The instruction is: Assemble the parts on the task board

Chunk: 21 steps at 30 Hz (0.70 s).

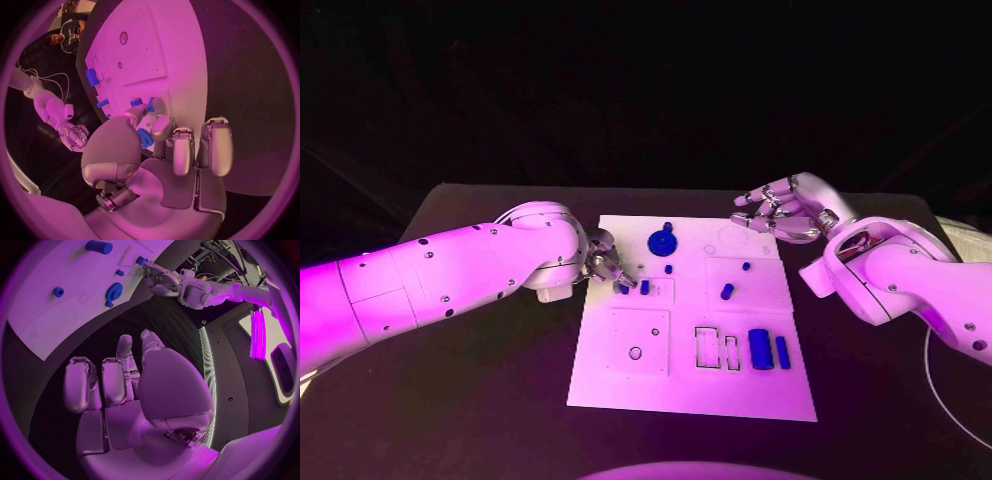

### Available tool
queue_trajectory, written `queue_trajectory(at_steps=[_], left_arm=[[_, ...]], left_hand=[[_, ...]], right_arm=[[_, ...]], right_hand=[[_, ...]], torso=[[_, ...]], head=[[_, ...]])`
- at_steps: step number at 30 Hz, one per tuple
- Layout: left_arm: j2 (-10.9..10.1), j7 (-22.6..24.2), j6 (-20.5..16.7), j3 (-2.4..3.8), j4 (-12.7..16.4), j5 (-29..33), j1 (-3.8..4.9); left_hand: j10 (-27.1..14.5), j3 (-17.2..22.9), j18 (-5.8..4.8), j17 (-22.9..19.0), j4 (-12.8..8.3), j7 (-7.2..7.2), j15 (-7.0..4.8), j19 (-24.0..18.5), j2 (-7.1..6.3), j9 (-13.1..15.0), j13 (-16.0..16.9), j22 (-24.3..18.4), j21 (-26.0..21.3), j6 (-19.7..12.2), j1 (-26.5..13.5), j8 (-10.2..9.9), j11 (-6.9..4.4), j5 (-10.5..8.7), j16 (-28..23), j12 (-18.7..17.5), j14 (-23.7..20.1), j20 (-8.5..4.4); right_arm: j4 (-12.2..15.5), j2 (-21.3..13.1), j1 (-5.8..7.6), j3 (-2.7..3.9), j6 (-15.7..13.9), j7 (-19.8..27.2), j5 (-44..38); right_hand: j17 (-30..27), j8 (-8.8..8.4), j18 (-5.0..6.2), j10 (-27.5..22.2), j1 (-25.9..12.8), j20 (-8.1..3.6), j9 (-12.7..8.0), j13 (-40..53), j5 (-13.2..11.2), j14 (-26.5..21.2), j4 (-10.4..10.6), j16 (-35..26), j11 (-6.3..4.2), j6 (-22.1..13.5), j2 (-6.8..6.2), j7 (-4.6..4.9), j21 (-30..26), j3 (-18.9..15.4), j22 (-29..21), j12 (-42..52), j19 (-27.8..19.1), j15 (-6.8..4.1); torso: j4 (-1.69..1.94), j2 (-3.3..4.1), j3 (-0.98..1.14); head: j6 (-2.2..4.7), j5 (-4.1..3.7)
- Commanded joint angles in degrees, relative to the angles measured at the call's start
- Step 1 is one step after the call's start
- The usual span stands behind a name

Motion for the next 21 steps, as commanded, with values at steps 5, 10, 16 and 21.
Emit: queue_trajectory(at_steps=[5, 10, 16, 21], left_arm=[[-1.1, -1.3, -1.1, 0.01, 0.7, -0.1, -0.34], [-2.0, -1.2, -3.1, 0.16, 1.6, 0.7, -0.34], [-3.1, 0.4, -8.3, 0.26, 2.9, 3.9, -0.33], [-3.9, 1.5, -10.7, 0.28, 3.4, 4.6, -0.33]], left_hand=[[0.2, -3.4, -0.46, 15.1, 1.7, -0.1, -0.42, 3.9, 0.69, 0.0, 0.1, 12.1, 0.3, 0.5, 0.0, -0.3, -0.1, -0.17, 0.2, 0.2, 6.0, -0.58], [0.3, -5.9, -0.5, 15.1, 3.5, -0.11, -0.43, 4.0, 1.09, 0.1, 0.4, 12.3, 0.5, 0.6, -0.1, -0.3, -0.11, -2.01, 0.2, 0.4, 6.0, -0.59], [-0.1, -9.3, -0.42, 15.1, 6.6, -0.08, -0.43, 3.9, 1.48, 0.3, -0.4, 12.2, 0.1, 0.3, -0.4, -0.2, -0.07, -5.82, 0.2, -0.2, 6.0, -0.59], [-0.1, -12.8, -0.43, 15.1, 7.9, -0.04, -0.41, 4.0, 2.27, 0.5, -0.3, 12.2, 0.1, 0.3, -1.4, 0.0, -0.02, -11.44, 0.2, -0.1, 6.0, -0.59]], right_arm=[[0.1, 0.0, -0.13, 0.0, 0.4, 0.3, -0.4], [0.0, 0.0, -0.17, 0.0, 0.4, 0.3, -0.4], [-0.2, 0.0, -0.32, -0.01, 0.6, 0.3, -0.4], [-0.2, 0.0, -0.41, -0.01, 0.6, 0.3, -0.4]], right_hand=[[-0.1, 0.21, 0.8, -0.3, 0.2, 0.04, 0.0, -0.1, 0.4, 1.8, 0.0, -0.4, 0.01, 0.1, 0.21, 0.2, -0.2, -0.2, -0.1, -0.4, -0.2, 0.0], [-0.1, 0.21, 0.8, -0.3, 0.2, 0.04, 0.0, -0.1, 0.4, 1.8, 0.0, -0.4, 0.01, 0.1, 0.21, 0.2, -0.2, -0.2, -0.1, -0.4, -0.2, 0.0], [-0.1, 0.21, 0.8, -0.3, 0.2, 0.04, 0.0, -0.1, 0.4, 1.8, 0.0, -0.4, 0.01, 0.1, 0.21, 0.2, -0.2, -0.2, -0.1, -0.4, -0.2, 0.0], [-0.1, 0.22, 0.8, -0.3, 0.3, 0.03, 0.1, -0.1, 0.4, 1.9, 0.0, -0.4, 0.01, 0.1, 0.23, 0.2, -0.2, -0.2, -0.1, -0.4, -0.2, 0.0]], torso=[[0.05, 0.06, -0.06], [0.02, 0.02, -0.01], [0.03, -0.02, -0.05], [0.09, 0.0, -0.07]], head=[[0.06, -0.26], [0.06, -0.13], [0.28, -0.34], [0.24, -0.36]])
